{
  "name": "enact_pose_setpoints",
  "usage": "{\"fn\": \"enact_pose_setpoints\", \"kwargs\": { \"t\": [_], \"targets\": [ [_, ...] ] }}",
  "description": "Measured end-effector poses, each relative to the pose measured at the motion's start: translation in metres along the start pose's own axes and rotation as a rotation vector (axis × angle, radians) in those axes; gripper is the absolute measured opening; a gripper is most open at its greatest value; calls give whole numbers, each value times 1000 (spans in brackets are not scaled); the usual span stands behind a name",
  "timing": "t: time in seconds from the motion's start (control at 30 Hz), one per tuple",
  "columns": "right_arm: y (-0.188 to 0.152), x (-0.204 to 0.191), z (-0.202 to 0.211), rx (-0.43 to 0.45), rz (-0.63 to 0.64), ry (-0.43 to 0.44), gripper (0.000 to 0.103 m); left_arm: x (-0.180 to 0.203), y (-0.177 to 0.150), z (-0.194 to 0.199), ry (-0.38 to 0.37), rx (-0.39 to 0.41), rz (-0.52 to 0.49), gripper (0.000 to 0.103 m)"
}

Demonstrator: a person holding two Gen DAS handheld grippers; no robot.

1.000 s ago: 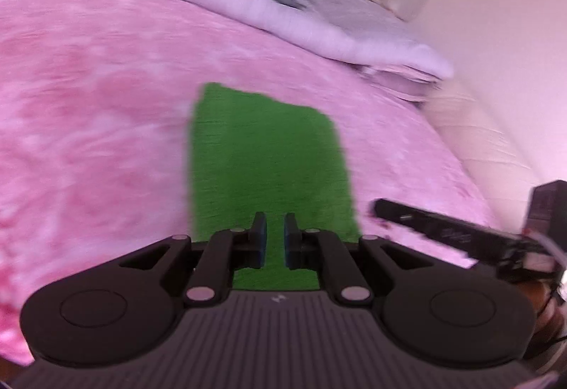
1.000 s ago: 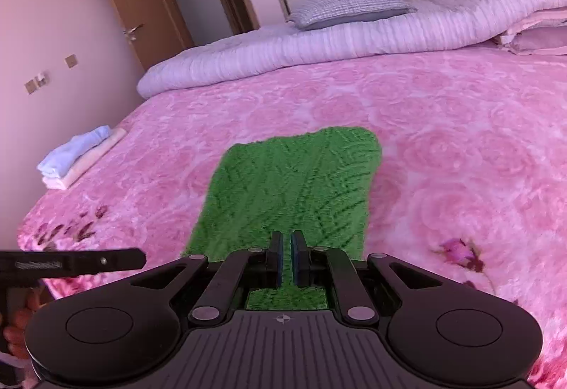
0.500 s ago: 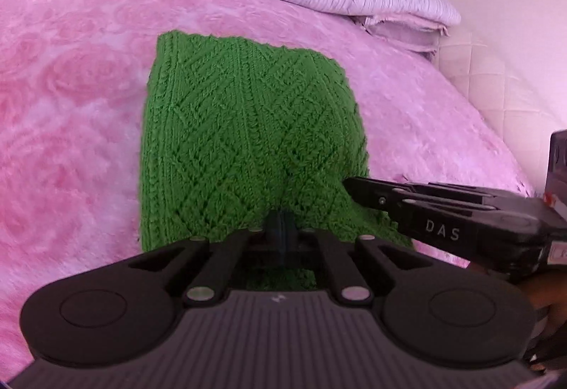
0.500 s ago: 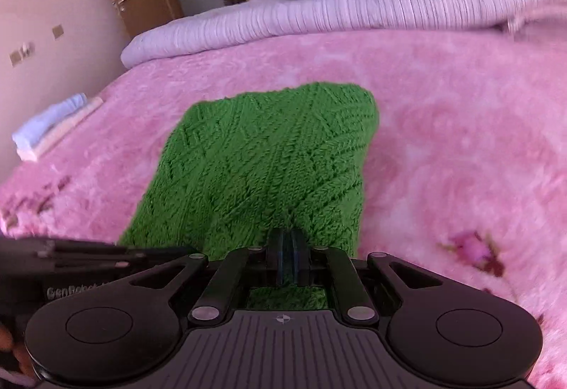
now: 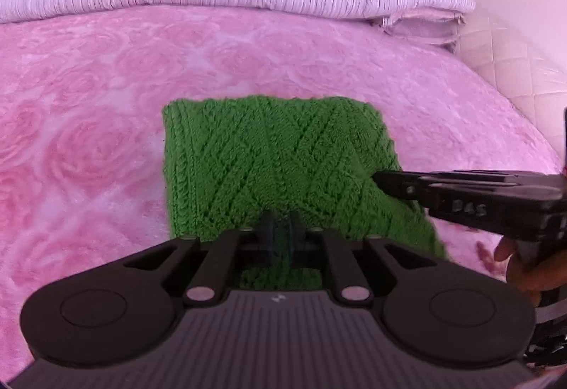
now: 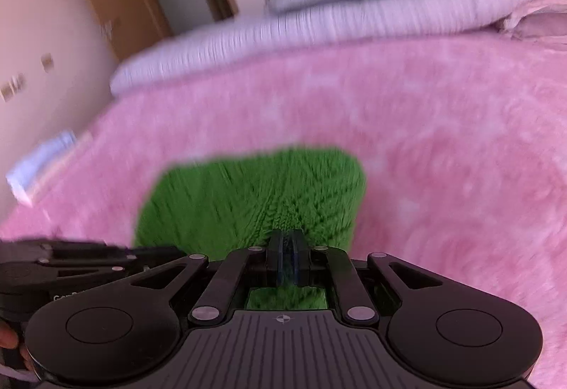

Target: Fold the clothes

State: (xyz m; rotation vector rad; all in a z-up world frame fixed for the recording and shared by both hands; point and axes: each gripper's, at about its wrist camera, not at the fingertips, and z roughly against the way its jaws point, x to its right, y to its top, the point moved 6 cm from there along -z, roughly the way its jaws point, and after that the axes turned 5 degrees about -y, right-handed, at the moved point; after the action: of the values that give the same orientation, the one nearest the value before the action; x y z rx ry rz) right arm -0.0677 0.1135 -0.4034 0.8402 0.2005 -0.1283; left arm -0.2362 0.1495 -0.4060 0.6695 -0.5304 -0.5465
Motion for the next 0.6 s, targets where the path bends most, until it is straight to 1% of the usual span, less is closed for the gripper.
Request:
{"fn": "enact_pose_setpoints", "kwargs": {
  "t": [0.07, 0.1, 0.2, 0.27, 0.3, 0.33, 0.43, 0.53, 0.6],
  "targets": [
    [3, 0, -1, 14, 14, 2, 7, -6, 3, 6, -11, 5, 37, 8],
    [8, 1, 2, 25, 14, 7, 8, -7, 6, 13, -13, 13, 48, 5],
    [21, 4, 11, 57, 13, 22, 8, -12, 29, 35, -21, 102, 45, 5],
    [30, 7, 16, 84, 5, 27, 8, -21, 46, 37, -20, 143, 51, 5],
    [37, 11, 17, 104, -14, 21, 8, -26, 53, 33, -5, 152, 50, 5],
    [43, 16, 13, 112, -28, 11, 8, -32, 57, 28, 10, 151, 48, 5],
    [50, 25, -6, 100, -43, -5, 8, -51, 59, 4, 59, 116, 29, 5],
    [43, 27, -30, 50, -28, -4, 8, -62, 44, -18, 74, 60, 6, 5],
    [36, 27, -43, 26, -18, -20, 7, -66, 37, -22, 72, 75, 7, 5]
  ]
}}
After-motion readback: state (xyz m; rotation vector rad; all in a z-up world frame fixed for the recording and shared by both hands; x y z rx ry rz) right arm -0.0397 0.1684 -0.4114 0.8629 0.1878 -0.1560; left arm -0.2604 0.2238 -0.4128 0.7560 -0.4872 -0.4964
